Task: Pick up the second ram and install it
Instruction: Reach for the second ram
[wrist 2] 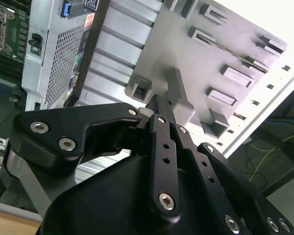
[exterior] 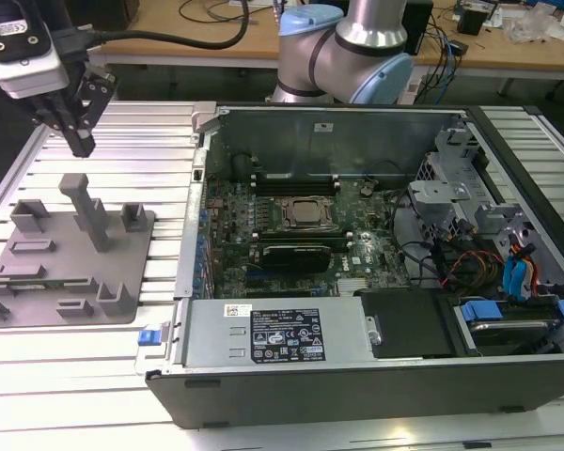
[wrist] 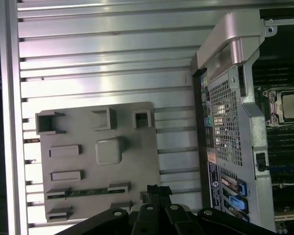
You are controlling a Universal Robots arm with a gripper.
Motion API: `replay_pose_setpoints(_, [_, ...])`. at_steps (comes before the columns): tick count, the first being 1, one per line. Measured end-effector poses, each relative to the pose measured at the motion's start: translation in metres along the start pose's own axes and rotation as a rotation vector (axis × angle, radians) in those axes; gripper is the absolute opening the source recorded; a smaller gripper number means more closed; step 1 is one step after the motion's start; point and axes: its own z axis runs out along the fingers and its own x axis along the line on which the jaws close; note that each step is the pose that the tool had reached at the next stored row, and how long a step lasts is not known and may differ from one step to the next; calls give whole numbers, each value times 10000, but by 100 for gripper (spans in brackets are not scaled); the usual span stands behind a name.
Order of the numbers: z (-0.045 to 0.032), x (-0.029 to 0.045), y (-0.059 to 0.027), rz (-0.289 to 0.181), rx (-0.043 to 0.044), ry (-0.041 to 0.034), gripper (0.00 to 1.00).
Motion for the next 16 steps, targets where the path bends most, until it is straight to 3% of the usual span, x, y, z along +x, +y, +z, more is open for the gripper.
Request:
replay_pose_setpoints(5, [2,77,-12,0,-5,1,8])
replay_pose_setpoints(16, [47,338,-43,0,-6,1,8])
